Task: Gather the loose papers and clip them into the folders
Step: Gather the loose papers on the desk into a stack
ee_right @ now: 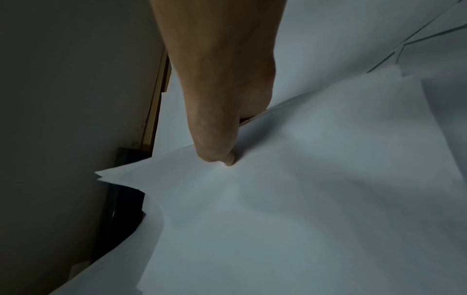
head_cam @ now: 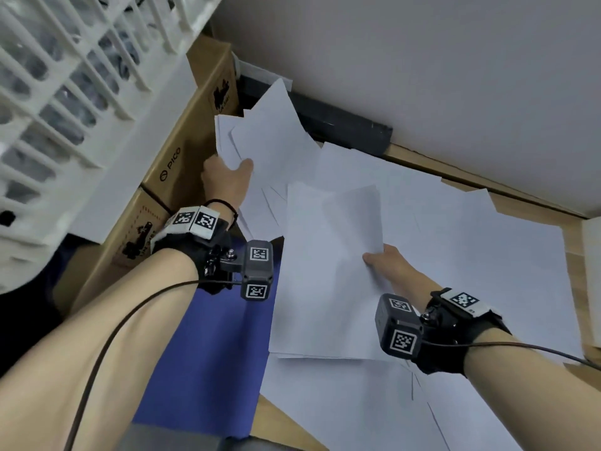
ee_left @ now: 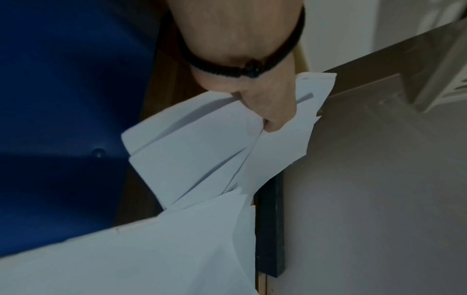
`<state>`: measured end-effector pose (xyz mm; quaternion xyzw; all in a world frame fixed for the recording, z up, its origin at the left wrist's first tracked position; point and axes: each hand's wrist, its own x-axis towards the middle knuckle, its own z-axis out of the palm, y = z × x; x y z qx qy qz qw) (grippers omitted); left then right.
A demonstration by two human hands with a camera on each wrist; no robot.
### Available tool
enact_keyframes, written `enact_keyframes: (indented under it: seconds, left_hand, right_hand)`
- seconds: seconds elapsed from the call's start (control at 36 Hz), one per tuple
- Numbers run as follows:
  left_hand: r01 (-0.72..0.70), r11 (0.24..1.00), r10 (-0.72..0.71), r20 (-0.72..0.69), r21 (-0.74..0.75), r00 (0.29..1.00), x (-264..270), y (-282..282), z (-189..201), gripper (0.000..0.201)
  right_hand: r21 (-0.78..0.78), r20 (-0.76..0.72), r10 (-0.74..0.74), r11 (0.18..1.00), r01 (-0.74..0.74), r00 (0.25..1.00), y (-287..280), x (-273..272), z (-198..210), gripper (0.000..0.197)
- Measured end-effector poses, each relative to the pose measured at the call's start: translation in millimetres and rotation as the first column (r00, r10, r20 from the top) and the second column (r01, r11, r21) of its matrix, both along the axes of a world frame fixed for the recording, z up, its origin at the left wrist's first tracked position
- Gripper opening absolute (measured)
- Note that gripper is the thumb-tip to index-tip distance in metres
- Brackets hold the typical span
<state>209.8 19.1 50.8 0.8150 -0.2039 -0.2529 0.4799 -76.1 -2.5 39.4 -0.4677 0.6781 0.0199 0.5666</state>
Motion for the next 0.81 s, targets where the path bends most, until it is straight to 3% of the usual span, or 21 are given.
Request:
enact_keyframes:
  seconds: [0.17, 0.25, 0.33, 0.44, 0.61, 0.67, 0.75, 0.81]
  left_hand:
    - [0.05, 0.993, -0.046, 0.041, -0.106, 0.998, -10.6, 9.7, 35.8, 0.007]
    - [0.051, 0.987, -0.048, 0.026, -0.15, 0.999, -20.0, 16.8, 57.3, 0.009]
    - [0.066, 0.978, -0.056, 0.056, -0.198, 0.997, -32.5, 18.0, 78.1, 0.002]
    - [0.047, 0.947, -0.028, 0.061, -0.319, 0.998, -55.2, 15.3, 107.6, 0.023]
    - [-0.099, 0.854, 0.075, -0.066, -0.51, 0.995, -81.1, 7.7, 145.1, 0.013]
    - [-0.163, 0.849, 0.106, -0.14, -0.503, 0.984, -89.9, 6.0, 150.7, 0.025]
    - [-0.275, 0.845, 0.147, -0.295, -0.458, 0.944, -99.2, 8.1, 143.8, 0.021]
    - [-0.331, 0.848, 0.156, -0.402, -0.415, 0.902, -104.0, 12.6, 132.8, 0.029]
  right_hand:
    - [-0.012, 0.028, 0.022, 1.0, -0.022, 0.999, 7.5, -4.0, 8.6, 0.024]
    - [-0.003, 0.029, 0.035, 0.999, -0.035, 0.999, 15.4, -8.6, 14.7, 0.025]
    - [0.004, 0.038, 0.03, 1.0, -0.03, 0.999, 24.7, -16.0, 21.6, 0.034]
    - [0.009, 0.023, 0.033, 0.999, -0.033, 0.999, 39.2, -33.5, 40.7, 0.039]
    - [-0.032, 0.004, 0.013, 0.999, -0.013, 1.0, 46.0, -64.8, 61.8, 0.049]
    - [-0.037, 0.031, -0.025, 0.999, 0.026, 0.999, 46.8, -73.6, 66.6, 0.049]
    - [-0.04, 0.072, -0.069, 0.997, 0.072, 0.995, 47.5, -84.8, 71.2, 0.049]
    - [-0.034, 0.097, -0.113, 0.993, 0.117, 0.989, 48.2, -91.1, 73.9, 0.043]
